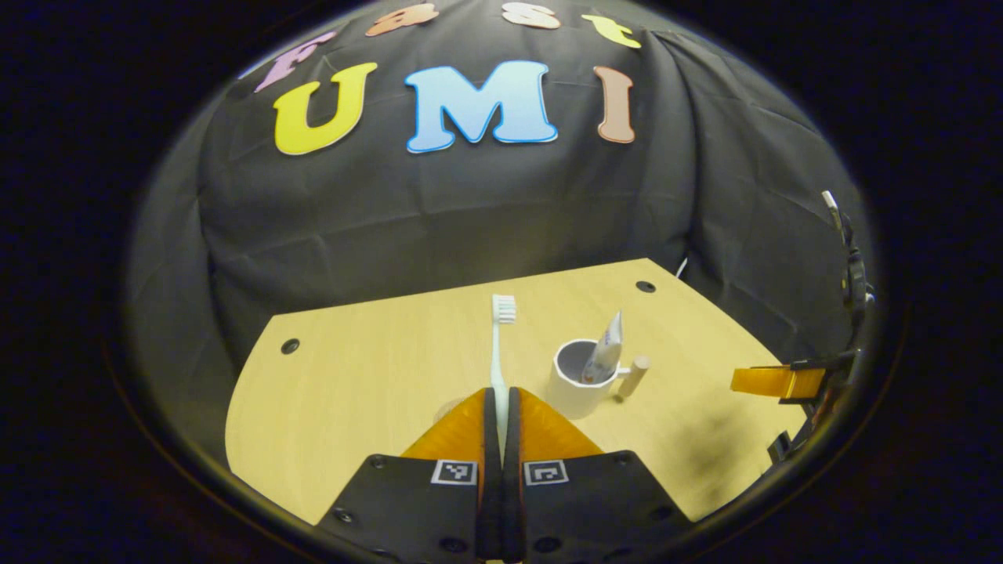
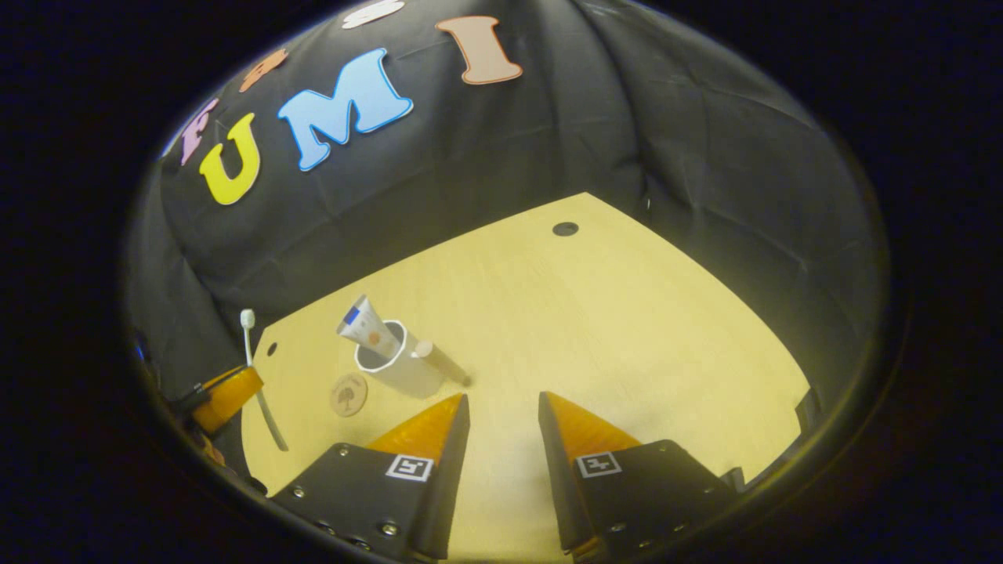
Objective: Put the toothbrush and toothpaste on the desktop into the cup, then pick up the cup and place it on the coaster on the desktop.
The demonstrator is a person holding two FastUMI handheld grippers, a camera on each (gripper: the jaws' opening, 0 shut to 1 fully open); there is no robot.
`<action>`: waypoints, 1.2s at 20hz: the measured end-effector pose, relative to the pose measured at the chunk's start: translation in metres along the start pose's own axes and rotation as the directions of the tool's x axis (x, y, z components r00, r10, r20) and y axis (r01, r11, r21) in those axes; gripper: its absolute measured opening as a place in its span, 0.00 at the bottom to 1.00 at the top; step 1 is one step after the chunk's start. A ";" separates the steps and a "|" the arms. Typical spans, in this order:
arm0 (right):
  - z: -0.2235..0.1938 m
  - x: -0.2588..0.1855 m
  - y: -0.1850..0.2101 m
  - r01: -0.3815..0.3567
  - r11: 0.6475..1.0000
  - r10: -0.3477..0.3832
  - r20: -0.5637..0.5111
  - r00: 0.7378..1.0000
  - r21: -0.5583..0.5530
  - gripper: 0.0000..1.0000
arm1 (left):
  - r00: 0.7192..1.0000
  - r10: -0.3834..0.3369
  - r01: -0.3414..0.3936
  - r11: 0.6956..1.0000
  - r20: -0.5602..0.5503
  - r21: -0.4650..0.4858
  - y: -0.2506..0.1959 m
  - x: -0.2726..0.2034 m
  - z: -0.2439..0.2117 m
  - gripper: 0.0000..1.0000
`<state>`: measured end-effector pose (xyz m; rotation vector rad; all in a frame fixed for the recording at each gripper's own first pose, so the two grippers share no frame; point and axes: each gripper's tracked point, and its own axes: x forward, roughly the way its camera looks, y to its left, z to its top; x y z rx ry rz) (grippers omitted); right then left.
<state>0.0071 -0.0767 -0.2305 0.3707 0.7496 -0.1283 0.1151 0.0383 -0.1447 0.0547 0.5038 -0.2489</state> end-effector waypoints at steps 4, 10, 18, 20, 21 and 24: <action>-0.008 -0.008 -0.017 0.029 0.999 -0.028 -0.019 0.999 0.027 0.49 | 0.998 -0.053 0.052 0.998 0.028 0.044 -0.023 0.020 0.018 0.08; -0.025 -0.016 -0.041 0.068 0.996 -0.065 -0.065 0.996 0.058 0.52 | 0.990 -0.123 0.115 0.988 0.068 0.107 -0.054 0.050 0.041 0.08; -0.044 -0.026 -0.078 0.146 0.983 -0.131 -0.124 0.984 0.114 0.52 | 0.981 -0.163 0.145 0.977 0.105 0.156 -0.076 0.085 0.065 0.08; -0.047 -0.026 -0.084 0.160 0.980 -0.144 -0.135 0.980 0.117 0.49 | 0.977 -0.171 0.150 0.975 0.125 0.162 -0.081 0.089 0.070 0.08; -0.048 -0.026 -0.085 0.165 0.979 -0.148 -0.140 0.979 0.116 0.52 | 0.974 -0.179 0.156 0.974 0.138 0.164 -0.084 0.091 0.074 0.08; -0.052 -0.028 -0.090 0.173 0.979 -0.155 -0.158 0.975 0.105 0.52 | 0.969 -0.185 0.158 0.974 0.166 0.160 -0.091 0.103 0.085 0.07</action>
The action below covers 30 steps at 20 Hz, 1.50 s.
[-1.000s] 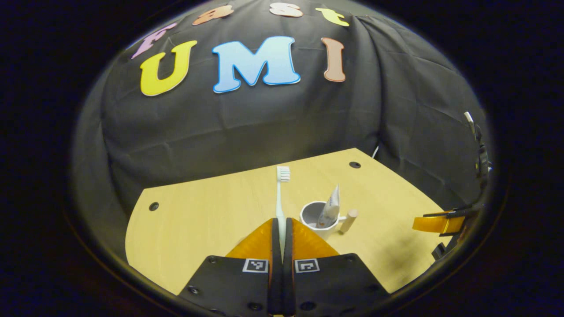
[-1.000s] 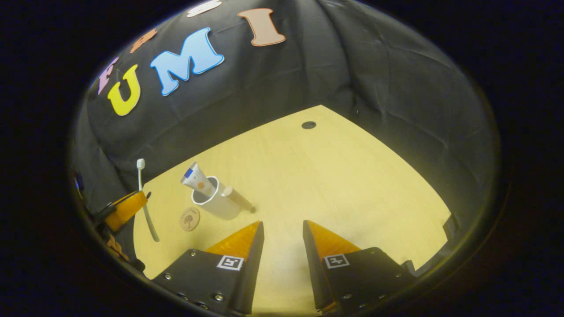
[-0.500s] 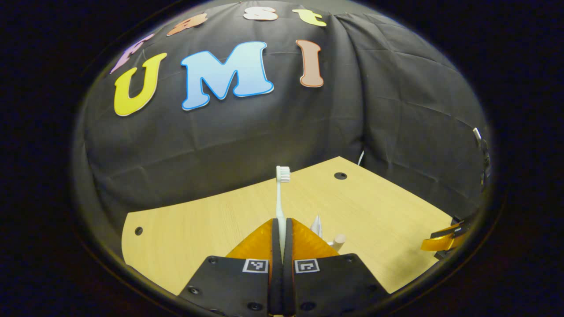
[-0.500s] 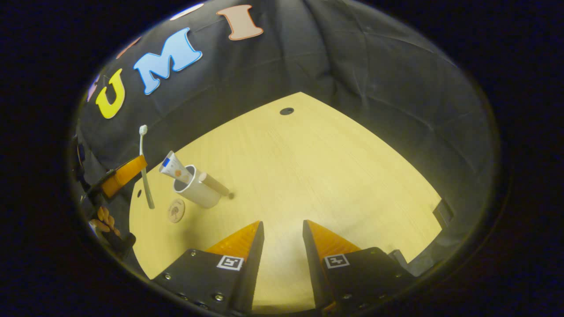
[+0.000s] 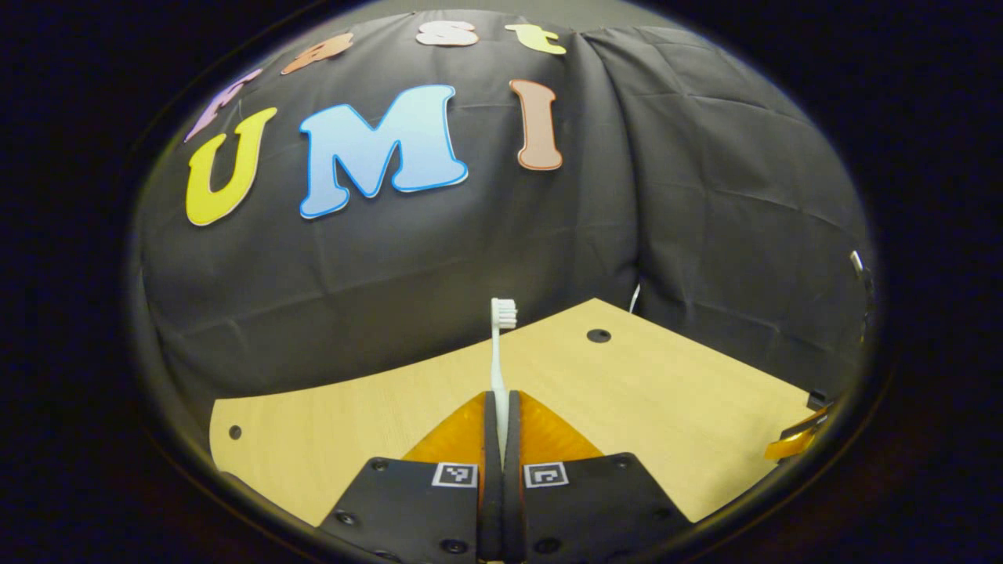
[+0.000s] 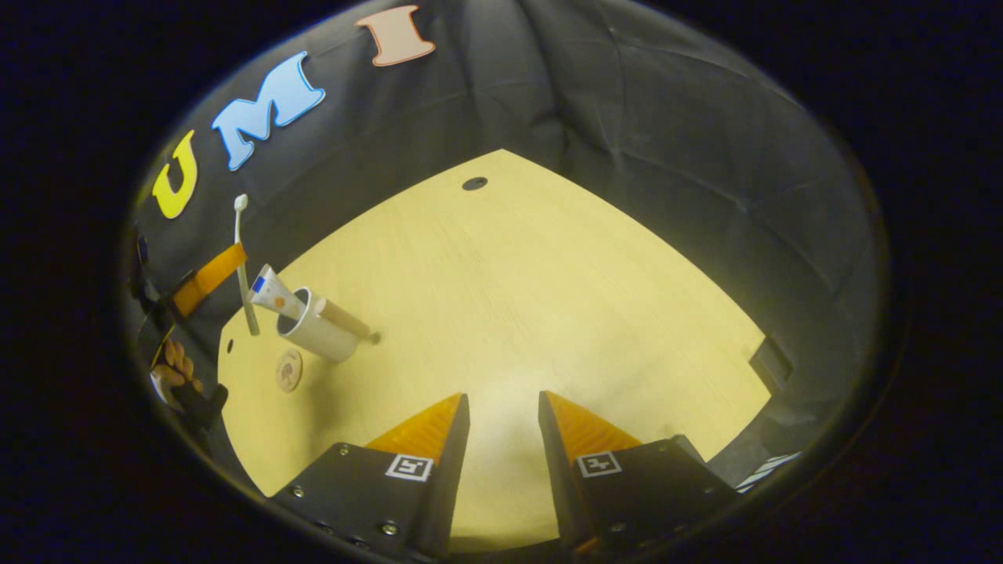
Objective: Put the toothbrush and toothpaste on the desktop into the cup, then pick up the cup and place it on the coaster on the desktop.
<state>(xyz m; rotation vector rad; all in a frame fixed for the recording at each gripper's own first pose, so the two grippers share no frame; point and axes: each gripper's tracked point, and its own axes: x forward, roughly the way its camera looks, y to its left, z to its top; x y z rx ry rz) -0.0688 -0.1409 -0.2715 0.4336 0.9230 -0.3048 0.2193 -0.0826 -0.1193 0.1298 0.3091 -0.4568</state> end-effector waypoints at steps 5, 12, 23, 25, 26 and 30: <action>-0.003 -0.002 -0.007 0.011 1.000 -0.011 -0.022 1.000 -0.002 0.52 | 1.000 0.014 -0.013 0.999 0.015 -0.053 -0.001 0.015 -0.006 0.07; -0.011 -0.004 -0.016 0.026 0.999 -0.028 -0.058 0.998 -0.029 0.52 | 0.999 0.033 -0.034 0.995 -0.005 -0.098 0.003 0.024 -0.030 0.08; -0.023 -0.001 -0.012 0.017 0.998 -0.023 -0.092 0.995 -0.061 0.52 | 0.996 0.064 -0.056 0.989 0.056 -0.139 0.003 0.026 -0.029 0.08; -0.025 -0.002 -0.013 0.017 0.998 -0.023 -0.097 0.995 -0.055 0.52 | 0.996 0.079 -0.070 0.986 0.048 -0.152 0.004 0.029 -0.033 0.08; -0.025 -0.003 -0.014 0.019 0.999 -0.024 -0.098 0.995 -0.051 0.52 | 0.995 0.083 -0.073 0.985 0.059 -0.159 0.004 0.030 -0.031 0.08; -0.029 -0.002 -0.019 0.026 0.999 -0.030 -0.107 0.994 -0.038 0.52 | 0.992 0.105 -0.095 0.986 0.070 -0.136 0.004 0.027 -0.030 0.07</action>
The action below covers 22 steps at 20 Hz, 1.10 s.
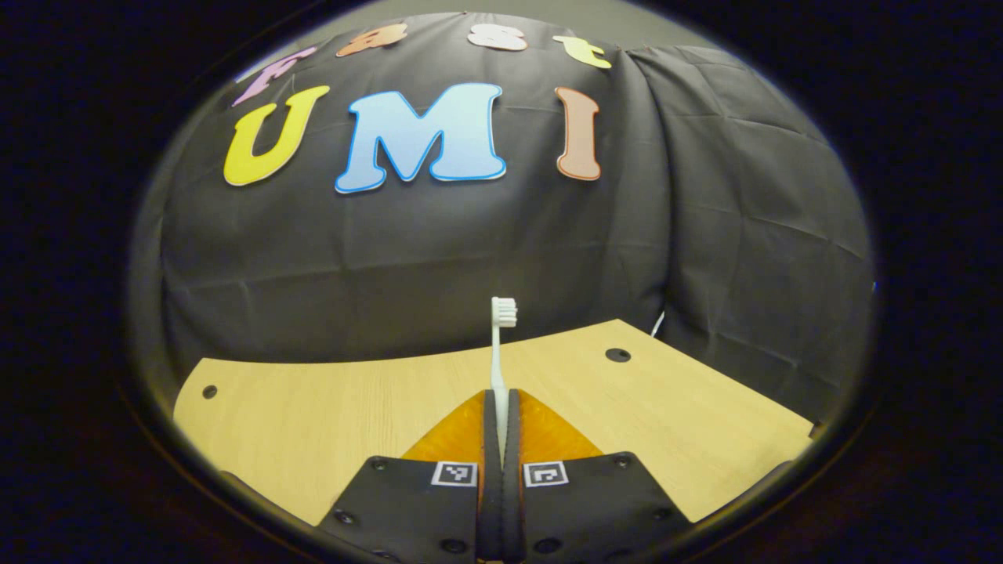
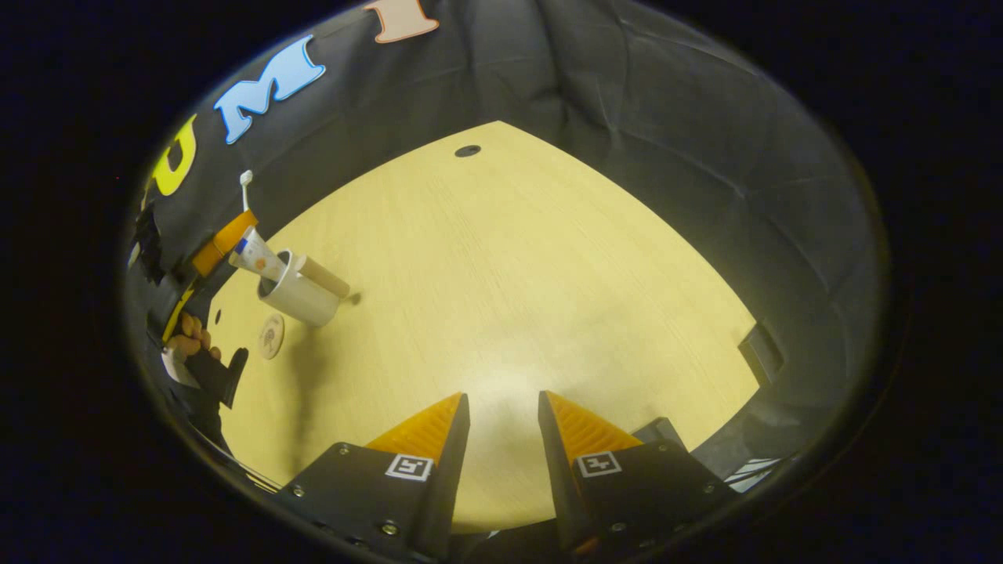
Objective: Put the toothbrush and toothpaste on the desktop into the cup, then pick up the cup and place it on the coaster on the desktop.
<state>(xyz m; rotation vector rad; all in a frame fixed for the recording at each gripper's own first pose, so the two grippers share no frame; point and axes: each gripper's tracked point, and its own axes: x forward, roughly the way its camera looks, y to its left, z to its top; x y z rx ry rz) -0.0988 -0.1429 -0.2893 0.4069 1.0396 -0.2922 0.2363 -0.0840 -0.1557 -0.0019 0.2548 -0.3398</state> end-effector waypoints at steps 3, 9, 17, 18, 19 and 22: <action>0.000 0.001 0.002 -0.001 1.000 0.001 -0.008 1.000 0.001 0.52 | 1.000 0.007 -0.007 1.000 0.001 -0.011 0.000 -0.002 0.000 0.08; -0.009 0.005 0.006 -0.012 1.000 0.012 -0.033 0.999 -0.025 0.52 | 1.000 0.012 -0.012 1.000 0.010 -0.001 -0.004 -0.022 -0.010 0.07; -0.017 0.004 -0.003 -0.006 1.000 0.006 -0.042 0.999 -0.003 0.52 | 0.998 0.023 -0.025 0.999 0.052 0.028 -0.010 -0.036 -0.015 0.08; -0.021 0.004 -0.004 -0.004 1.000 0.004 -0.049 0.999 -0.004 0.52 | 0.998 0.022 -0.024 0.999 0.052 0.024 -0.010 -0.036 -0.016 0.08; -0.026 0.004 -0.005 -0.002 1.000 0.002 -0.057 0.998 -0.006 0.52 | 0.998 0.023 -0.024 1.000 0.053 0.019 -0.009 -0.036 -0.016 0.08; -0.035 0.004 -0.007 -0.002 1.000 0.001 -0.076 0.997 -0.012 0.52 | 0.997 0.042 -0.043 0.999 0.058 0.006 -0.005 -0.037 -0.016 0.08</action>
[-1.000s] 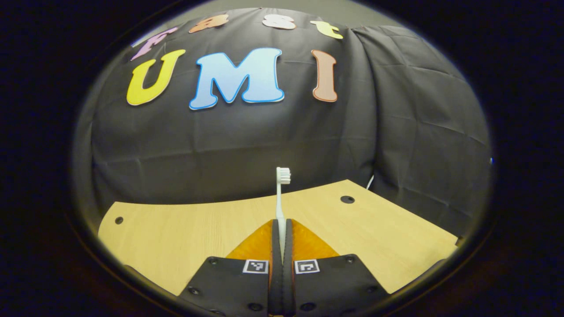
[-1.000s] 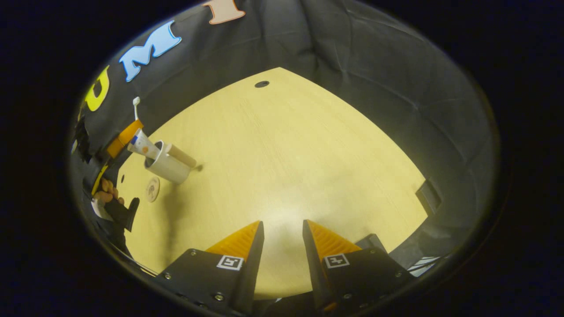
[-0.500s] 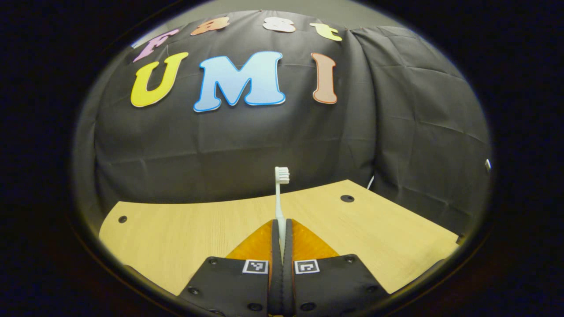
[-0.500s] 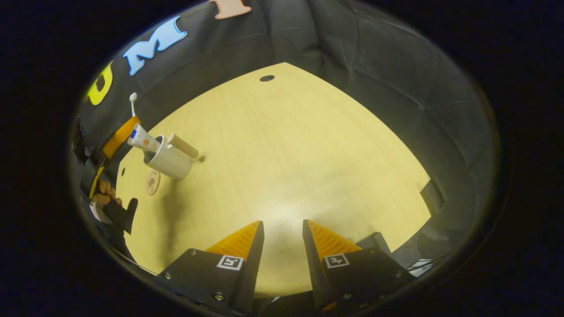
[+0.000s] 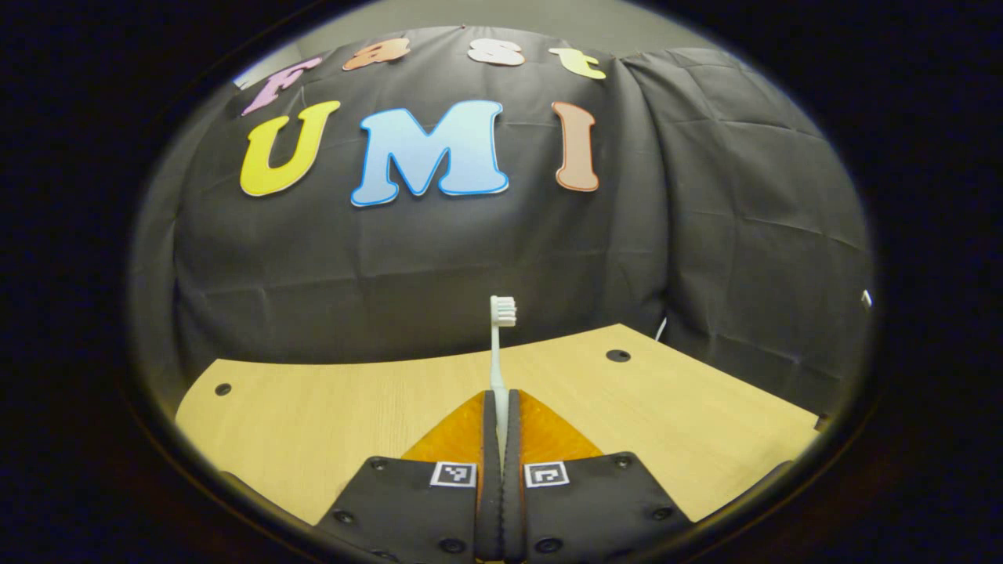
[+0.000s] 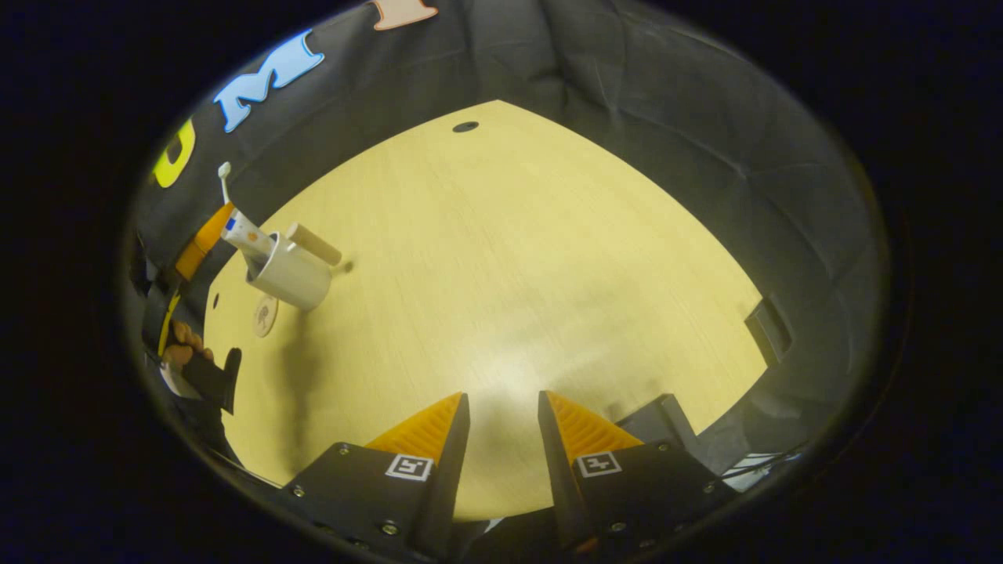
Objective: Put the toothbrush and toothpaste on the desktop into the cup, then pick up the cup and place it on the coaster on the desktop.
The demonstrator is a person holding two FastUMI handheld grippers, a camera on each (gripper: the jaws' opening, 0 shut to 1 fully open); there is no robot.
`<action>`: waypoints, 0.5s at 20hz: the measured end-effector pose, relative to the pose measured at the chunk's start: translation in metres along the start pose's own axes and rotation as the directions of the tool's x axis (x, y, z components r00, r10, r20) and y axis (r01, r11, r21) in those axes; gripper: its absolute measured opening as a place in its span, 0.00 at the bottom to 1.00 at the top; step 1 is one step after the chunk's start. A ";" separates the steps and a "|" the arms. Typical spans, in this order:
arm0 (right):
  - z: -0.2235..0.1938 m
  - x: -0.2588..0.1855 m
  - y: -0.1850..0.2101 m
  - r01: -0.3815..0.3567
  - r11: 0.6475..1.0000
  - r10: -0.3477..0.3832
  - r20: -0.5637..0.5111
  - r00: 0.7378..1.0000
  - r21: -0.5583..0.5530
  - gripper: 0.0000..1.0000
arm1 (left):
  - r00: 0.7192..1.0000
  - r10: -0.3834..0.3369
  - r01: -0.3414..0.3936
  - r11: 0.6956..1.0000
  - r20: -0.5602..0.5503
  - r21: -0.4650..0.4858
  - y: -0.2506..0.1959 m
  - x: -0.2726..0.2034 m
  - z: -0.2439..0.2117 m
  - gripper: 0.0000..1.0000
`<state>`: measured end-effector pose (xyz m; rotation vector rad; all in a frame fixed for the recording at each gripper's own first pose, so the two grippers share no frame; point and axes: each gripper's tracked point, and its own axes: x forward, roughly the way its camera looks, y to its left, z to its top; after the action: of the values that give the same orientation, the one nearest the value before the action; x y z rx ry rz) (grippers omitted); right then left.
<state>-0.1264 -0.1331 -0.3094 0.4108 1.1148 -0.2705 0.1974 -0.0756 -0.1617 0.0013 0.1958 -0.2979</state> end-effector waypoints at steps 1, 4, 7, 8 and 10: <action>0.000 0.000 -0.002 0.002 1.000 -0.002 -0.001 1.000 -0.002 0.54 | 1.000 0.002 -0.002 1.000 -0.001 0.000 0.000 0.000 0.000 0.11; 0.001 0.000 0.000 0.000 1.000 0.000 0.003 1.000 0.006 0.52 | 1.000 0.013 -0.013 1.000 -0.015 -0.004 0.003 -0.002 -0.006 0.17; 0.003 0.000 0.000 -0.004 1.000 0.004 0.004 1.000 0.004 0.52 | 0.999 0.035 -0.035 0.999 -0.030 -0.004 0.005 -0.008 -0.012 0.17; 0.002 0.000 0.001 -0.007 1.000 0.007 0.003 1.000 -0.002 0.50 | 0.999 0.037 -0.037 0.999 -0.029 -0.007 0.006 -0.010 -0.012 0.17; 0.002 -0.001 0.004 -0.013 1.000 0.013 0.003 1.000 -0.017 0.50 | 0.999 0.039 -0.040 0.999 -0.031 -0.013 0.007 -0.016 -0.013 0.17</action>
<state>-0.1240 -0.1307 -0.3070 0.4025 1.1106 -0.2499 0.1822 -0.0636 -0.1713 -0.0034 0.2282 -0.2572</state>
